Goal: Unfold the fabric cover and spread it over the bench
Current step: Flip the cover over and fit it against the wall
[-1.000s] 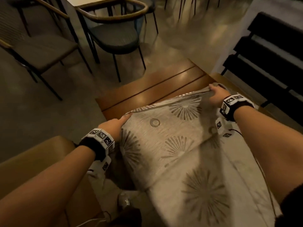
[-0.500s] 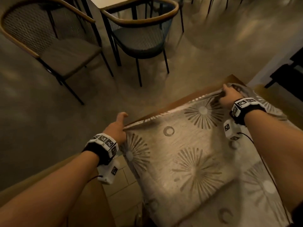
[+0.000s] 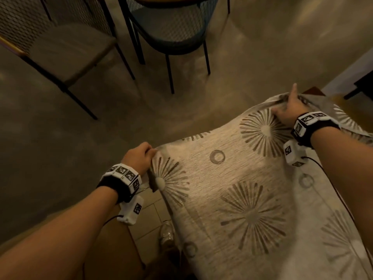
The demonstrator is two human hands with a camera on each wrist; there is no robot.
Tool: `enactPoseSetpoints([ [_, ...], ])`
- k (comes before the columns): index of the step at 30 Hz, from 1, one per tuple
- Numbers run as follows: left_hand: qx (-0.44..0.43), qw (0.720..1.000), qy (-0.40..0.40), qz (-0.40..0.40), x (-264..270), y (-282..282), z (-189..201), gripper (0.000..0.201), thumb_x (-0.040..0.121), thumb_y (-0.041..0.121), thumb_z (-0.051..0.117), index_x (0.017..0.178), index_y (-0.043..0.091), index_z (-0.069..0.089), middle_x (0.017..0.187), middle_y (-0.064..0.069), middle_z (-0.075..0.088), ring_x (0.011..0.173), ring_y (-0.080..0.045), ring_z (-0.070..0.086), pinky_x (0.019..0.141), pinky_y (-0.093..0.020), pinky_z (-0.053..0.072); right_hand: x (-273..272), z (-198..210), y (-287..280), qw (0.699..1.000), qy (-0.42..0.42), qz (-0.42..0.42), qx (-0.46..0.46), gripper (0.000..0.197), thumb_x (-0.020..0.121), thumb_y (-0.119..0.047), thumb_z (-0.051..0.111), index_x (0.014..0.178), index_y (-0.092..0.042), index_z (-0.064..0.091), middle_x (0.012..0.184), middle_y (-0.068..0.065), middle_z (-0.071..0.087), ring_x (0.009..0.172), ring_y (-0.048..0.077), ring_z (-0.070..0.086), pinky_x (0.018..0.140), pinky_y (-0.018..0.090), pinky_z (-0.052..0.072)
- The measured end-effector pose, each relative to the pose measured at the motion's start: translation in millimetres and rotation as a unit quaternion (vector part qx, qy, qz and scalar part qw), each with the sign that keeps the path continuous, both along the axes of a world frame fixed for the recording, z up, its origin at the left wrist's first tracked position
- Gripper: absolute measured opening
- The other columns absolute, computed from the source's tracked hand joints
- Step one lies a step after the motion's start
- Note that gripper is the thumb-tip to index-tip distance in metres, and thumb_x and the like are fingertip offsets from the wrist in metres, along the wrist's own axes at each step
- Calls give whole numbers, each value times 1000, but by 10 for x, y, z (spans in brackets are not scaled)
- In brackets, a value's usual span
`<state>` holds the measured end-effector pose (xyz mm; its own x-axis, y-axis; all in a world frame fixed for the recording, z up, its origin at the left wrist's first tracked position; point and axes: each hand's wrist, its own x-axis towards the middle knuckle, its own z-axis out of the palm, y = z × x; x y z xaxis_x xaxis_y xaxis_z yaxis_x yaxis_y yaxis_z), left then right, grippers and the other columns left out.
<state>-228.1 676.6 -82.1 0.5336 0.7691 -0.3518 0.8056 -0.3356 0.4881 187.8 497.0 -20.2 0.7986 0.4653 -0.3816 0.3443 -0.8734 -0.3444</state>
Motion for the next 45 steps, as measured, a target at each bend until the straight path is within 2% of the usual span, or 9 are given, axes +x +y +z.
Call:
enactPoseSetpoints([
  [4,-87,975,-196,52,-118,146,41,14,86,23,70,96,20,61,74,3,60,66,-9,55,60,-18,45,-112,35,44,997,-53,1,-56,84,91,-28,55,152,-16,-1,145,26,39,124,40,49,99,49,41],
  [8,-228,966,22,-117,-350,249,-92,11,79,30,76,81,26,66,82,0,67,78,-12,59,79,-30,48,-471,-6,245,957,-202,183,-97,67,83,-13,57,143,-7,29,135,25,48,121,41,49,99,51,43],
  [17,-205,969,-124,54,-370,128,-119,20,97,14,54,77,19,57,72,2,56,75,-17,53,66,-22,43,-1946,-172,1022,877,73,440,-179,55,93,-53,44,140,-25,43,130,1,60,122,22,54,114,43,25],
  [20,-263,955,-132,47,-488,124,-22,12,87,27,70,82,17,64,66,6,64,60,-6,61,53,-12,45,-1905,-182,1033,884,57,430,-176,29,92,-43,51,99,-16,61,101,5,70,89,24,64,79,31,47],
  [23,-348,936,-41,-38,-719,165,-79,50,64,52,77,84,7,71,64,1,61,61,-10,57,59,-23,46,-1826,-212,1026,894,-3,430,-125,22,92,-35,51,75,-21,52,87,4,61,93,30,61,77,33,45],
  [28,-172,980,91,26,-984,140,-362,34,89,40,63,109,13,64,101,-6,67,84,-19,60,74,-35,49,-1761,-220,946,878,-132,449,-103,16,86,-25,54,101,-21,58,109,4,57,110,28,53,97,41,31],
  [33,-30,947,300,-110,-767,251,-203,79,84,37,68,147,20,26,142,-13,42,126,-34,45,101,-43,43,-1550,-48,700,894,-238,363,-110,57,71,-14,65,126,-19,48,125,10,46,118,31,45,102,46,33],
  [38,34,967,128,-218,232,263,410,52,89,30,61,137,16,46,138,-12,46,124,-31,48,103,-40,41,-1170,279,149,963,-126,188,-146,41,84,-26,56,125,-18,55,128,11,52,119,33,50,98,42,42],
  [45,60,899,28,-432,1893,-434,1075,32,92,27,55,122,16,60,121,-5,63,112,-25,58,91,-30,43,-540,517,-978,990,-15,46,-135,40,88,-22,52,126,-11,57,131,14,57,119,31,54,99,38,45],
])
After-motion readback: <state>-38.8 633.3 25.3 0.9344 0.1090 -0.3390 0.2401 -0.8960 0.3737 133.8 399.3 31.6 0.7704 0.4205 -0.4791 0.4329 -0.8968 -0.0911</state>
